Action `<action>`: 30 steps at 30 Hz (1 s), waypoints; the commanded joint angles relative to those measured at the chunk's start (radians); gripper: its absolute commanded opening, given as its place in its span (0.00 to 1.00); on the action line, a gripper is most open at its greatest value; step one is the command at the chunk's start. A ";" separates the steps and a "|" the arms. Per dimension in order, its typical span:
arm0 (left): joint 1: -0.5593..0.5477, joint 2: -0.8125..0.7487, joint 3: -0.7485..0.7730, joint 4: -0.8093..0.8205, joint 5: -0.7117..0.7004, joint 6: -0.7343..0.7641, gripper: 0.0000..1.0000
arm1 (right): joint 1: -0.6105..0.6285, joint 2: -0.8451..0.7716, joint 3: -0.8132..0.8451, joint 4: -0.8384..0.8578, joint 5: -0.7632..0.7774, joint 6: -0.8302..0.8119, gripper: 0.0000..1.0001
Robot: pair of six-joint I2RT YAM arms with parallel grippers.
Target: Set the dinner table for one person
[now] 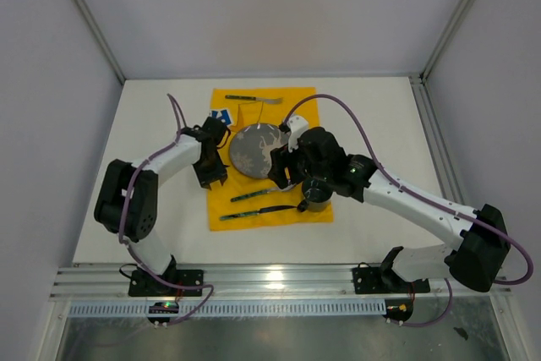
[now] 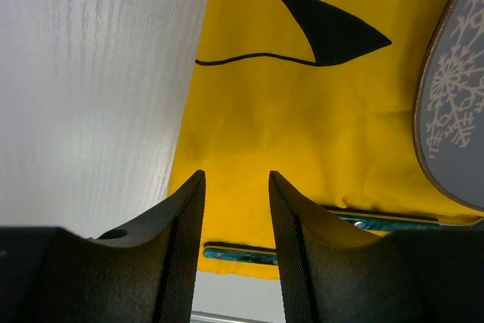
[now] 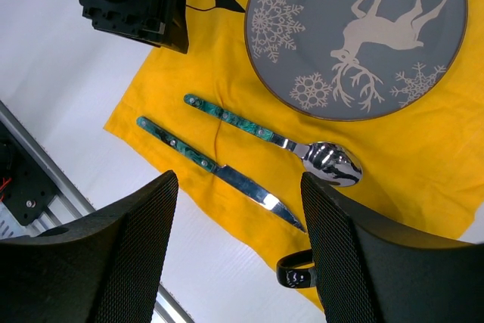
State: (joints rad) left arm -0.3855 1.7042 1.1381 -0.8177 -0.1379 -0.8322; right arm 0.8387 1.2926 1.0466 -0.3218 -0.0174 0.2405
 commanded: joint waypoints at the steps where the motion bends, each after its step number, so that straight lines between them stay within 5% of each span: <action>1: -0.003 0.017 -0.023 0.049 0.000 -0.027 0.41 | 0.005 -0.033 -0.007 0.044 -0.015 0.019 0.70; 30: -0.023 0.114 0.034 -0.150 -0.143 -0.073 0.37 | 0.005 -0.019 0.053 0.029 -0.016 -0.010 0.70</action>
State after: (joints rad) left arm -0.4065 1.8099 1.1538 -0.9207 -0.2226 -0.8886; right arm 0.8387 1.2926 1.0454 -0.3096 -0.0399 0.2420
